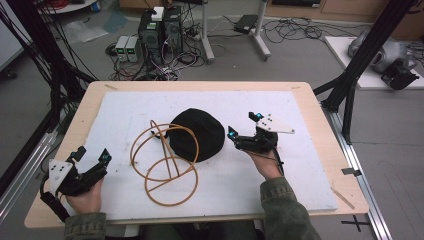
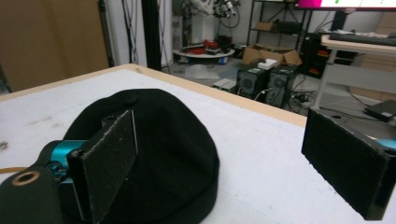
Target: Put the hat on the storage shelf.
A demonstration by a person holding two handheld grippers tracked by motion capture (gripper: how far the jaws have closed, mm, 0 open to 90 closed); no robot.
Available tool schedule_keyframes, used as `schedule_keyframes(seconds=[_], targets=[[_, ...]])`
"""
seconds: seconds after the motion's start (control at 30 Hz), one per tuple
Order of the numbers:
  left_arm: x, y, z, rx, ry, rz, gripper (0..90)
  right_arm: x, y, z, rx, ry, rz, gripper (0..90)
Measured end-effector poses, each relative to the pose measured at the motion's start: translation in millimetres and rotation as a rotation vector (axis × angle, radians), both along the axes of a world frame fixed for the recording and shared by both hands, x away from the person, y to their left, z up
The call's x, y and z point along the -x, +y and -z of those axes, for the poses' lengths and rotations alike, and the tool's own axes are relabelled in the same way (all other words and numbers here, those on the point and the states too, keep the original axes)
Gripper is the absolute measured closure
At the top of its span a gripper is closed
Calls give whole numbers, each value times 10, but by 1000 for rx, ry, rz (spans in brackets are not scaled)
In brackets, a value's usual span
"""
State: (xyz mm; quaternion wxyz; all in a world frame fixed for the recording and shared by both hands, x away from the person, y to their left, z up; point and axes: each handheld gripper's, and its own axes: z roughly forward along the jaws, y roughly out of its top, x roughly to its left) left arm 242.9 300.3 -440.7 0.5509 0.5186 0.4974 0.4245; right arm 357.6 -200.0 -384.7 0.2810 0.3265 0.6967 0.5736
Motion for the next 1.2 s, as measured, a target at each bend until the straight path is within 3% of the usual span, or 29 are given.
schedule_keyframes(seconds=[0.23, 0.77, 1.2], targets=[[-15, -3, 7, -11, -3, 6, 225, -55, 185, -16, 29, 17, -52, 97], [-37, 6, 12, -10, 4, -4, 215, -161, 581, 67, 145, 62, -130, 98], [-41, 8, 8, -14, 1, -4, 215, -276, 860, 151, 209, 102, -160, 98]])
